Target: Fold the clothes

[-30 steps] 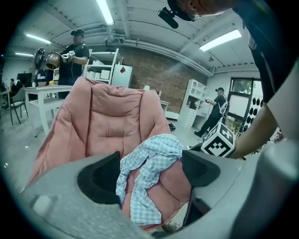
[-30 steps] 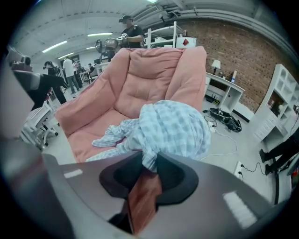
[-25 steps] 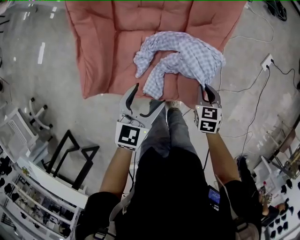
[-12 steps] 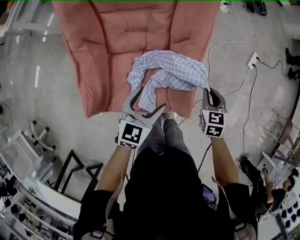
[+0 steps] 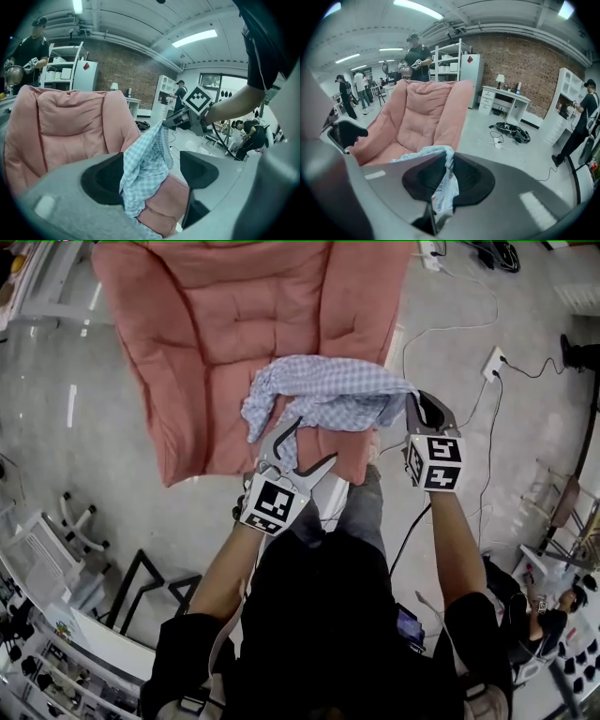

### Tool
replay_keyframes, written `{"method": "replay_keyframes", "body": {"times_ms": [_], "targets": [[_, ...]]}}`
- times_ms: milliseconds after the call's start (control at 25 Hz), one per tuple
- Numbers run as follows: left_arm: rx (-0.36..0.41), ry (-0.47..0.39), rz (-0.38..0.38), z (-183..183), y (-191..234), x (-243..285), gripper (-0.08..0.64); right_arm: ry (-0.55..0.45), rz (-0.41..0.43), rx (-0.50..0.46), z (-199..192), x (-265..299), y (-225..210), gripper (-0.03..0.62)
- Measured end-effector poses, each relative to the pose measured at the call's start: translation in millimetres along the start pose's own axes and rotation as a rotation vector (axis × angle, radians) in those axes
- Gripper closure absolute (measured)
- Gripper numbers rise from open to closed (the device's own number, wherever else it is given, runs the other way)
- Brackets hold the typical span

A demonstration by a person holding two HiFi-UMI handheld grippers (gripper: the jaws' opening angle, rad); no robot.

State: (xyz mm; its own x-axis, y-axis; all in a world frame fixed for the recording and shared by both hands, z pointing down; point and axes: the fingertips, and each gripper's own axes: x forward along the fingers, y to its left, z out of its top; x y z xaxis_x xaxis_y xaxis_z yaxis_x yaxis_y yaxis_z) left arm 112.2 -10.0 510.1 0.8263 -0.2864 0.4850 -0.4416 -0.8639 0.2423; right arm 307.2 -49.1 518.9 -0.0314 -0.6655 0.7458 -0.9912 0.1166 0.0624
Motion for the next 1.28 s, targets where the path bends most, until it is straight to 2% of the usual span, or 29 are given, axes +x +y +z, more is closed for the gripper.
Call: {"method": "replay_keyframes", "body": {"times_ms": [240,400,560,680,840,1000,1280], "targets": [[-0.056,0.044,0.045,-9.1,-34.0,56.5,0.205,-0.011,0.158,-0.064,10.6,16.5,-23.8,0.540],[-0.133,0.068,0.121,-22.5,-65.6,96.1,0.226,-0.015,0.298,-0.106,21.8,21.9,-35.9,0.540],[-0.208,0.101,0.174,-37.3,-98.7,135.8,0.239,-0.010,0.416,-0.192,24.6,22.1,-36.9,0.540],[-0.286,0.084,0.222,-33.6,-107.9,158.8,0.255,-0.009,0.485,-0.234,32.1,18.0,-36.7,0.540],[-0.379,0.051,0.274,-34.4,-110.8,183.1,0.299,-0.007,0.532,-0.238,34.8,11.2,-37.7,0.540],[-0.489,0.041,0.315,-49.5,-108.8,204.5,0.299,0.003,0.570,-0.191,34.0,4.9,-35.5,0.540],[-0.659,-0.003,0.380,-65.4,-96.4,234.8,0.299,-0.010,0.602,-0.167,37.7,-9.0,-34.9,0.540]]}}
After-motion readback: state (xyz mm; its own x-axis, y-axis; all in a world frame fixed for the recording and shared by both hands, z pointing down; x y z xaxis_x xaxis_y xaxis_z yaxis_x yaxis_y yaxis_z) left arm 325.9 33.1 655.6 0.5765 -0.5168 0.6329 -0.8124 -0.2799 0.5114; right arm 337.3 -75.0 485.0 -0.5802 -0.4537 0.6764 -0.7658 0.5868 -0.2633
